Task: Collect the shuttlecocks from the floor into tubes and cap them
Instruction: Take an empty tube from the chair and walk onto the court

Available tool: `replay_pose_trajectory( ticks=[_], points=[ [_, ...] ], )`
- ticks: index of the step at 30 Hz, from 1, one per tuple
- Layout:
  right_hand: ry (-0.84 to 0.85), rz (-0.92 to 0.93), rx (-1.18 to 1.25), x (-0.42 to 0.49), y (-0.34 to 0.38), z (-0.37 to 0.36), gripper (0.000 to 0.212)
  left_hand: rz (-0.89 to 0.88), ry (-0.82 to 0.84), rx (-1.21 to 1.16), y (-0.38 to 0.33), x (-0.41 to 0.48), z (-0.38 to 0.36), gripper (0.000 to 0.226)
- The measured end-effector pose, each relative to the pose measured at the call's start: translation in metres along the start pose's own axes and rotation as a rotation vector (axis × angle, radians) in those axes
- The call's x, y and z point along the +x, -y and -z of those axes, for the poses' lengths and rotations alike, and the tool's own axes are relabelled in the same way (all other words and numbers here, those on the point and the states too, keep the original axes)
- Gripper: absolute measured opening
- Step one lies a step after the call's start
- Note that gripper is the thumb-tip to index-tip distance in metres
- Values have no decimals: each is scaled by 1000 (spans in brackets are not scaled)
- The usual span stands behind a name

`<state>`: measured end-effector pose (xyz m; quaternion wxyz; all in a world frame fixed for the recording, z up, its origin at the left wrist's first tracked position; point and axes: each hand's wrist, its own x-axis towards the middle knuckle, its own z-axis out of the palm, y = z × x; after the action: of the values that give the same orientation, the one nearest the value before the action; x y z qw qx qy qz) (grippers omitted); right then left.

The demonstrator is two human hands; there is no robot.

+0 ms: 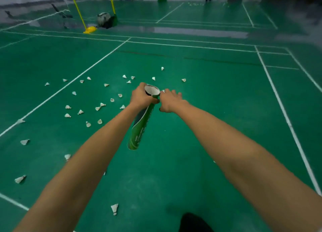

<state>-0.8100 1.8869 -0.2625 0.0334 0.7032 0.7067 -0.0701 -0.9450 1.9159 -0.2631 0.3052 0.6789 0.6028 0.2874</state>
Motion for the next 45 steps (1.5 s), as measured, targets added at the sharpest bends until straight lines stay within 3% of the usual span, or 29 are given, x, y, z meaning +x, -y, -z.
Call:
replay_pose_trajectory(
  ticks=[11,20,24,34,39,45],
  points=[
    [103,-318,132,88,-145,-62,56,-62,269,-37,-19,119,-162,71],
    [164,-579,284,146,-291,-117,76,-166,502,39,-51,186,-323,69],
    [178,-688,332,149,-340,-148,70,-143,550,25,-48,199,-390,76],
    [257,-914,427,158,-413,-232,63,-148,813,-6,-25,229,-530,69],
    [255,-1030,466,181,-440,-317,71,-196,888,32,25,238,-613,60],
    [285,-1082,513,215,-475,-506,59,-287,932,192,148,246,-748,64]
  ],
)
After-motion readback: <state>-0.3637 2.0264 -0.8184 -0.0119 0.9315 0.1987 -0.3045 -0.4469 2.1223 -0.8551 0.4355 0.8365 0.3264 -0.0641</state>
